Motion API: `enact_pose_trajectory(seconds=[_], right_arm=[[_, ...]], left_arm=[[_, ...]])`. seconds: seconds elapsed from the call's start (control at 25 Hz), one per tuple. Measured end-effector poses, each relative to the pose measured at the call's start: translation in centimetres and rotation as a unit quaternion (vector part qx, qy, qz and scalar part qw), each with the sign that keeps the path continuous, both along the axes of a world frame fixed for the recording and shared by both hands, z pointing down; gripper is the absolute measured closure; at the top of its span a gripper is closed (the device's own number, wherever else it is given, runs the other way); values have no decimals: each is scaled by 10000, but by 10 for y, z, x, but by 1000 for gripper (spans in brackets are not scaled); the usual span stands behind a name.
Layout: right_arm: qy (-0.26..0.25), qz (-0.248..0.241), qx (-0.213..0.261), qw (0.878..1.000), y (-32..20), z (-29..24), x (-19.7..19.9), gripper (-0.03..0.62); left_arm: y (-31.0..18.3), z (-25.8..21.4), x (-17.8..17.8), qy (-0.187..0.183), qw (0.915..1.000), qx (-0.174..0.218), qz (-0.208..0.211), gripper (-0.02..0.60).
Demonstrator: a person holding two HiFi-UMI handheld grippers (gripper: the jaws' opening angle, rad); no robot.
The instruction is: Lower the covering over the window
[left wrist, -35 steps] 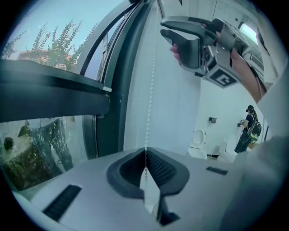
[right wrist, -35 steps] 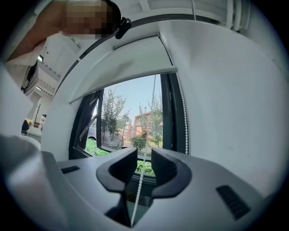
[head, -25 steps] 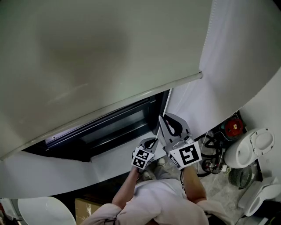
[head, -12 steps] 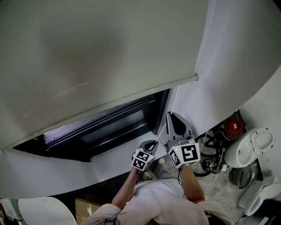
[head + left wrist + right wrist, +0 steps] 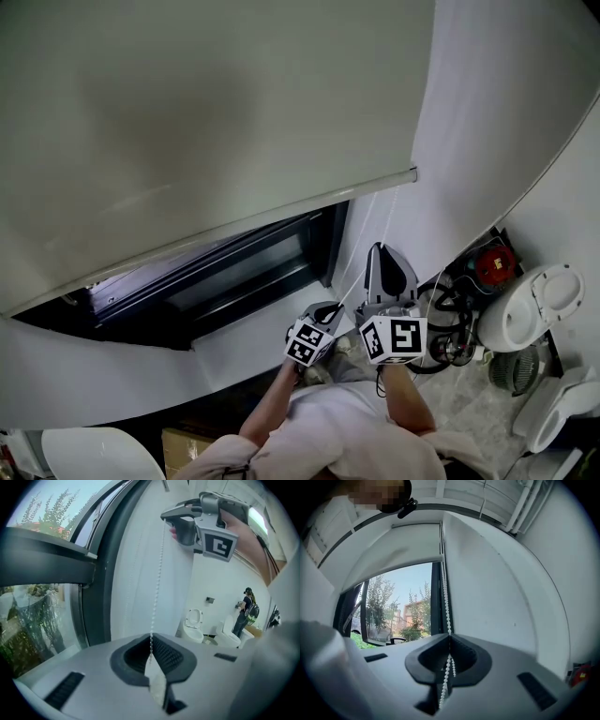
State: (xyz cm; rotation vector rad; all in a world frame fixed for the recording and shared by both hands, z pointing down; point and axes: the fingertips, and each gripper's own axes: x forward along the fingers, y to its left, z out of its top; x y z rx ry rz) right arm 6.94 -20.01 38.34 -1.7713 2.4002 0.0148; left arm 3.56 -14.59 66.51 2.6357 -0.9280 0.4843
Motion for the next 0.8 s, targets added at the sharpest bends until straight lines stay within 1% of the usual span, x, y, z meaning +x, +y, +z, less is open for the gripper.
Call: enact_pose_trajectory(seconds=[0.2,0.36,0.44,0.56,0.64,0.72,0.8], right_arm=[[-159,128,125,9997,29,-4,7,597],[128,44,234,9996,57,-11,-3,597],[56,237,278,9993,69,-14,11,597],[-74,701,335,9969,85,-18,49,597],[-77,941,373,9948,96,-20,68,597],[-54,1069,409,9934,106,-23,78,597],[11,1041,443,9936,112,-25,78,597]], left_arm=[[15,0,8,34,9999,20,159,561],[26,-3,19,45,9992,32,389,561],[30,-7,26,123,9988,51,481,563],[40,-13,37,213,9974,148,666,561],[50,-18,47,223,9959,211,852,561],[60,-24,58,264,9941,258,1024,563],[68,-26,66,288,9932,269,1095,561]])
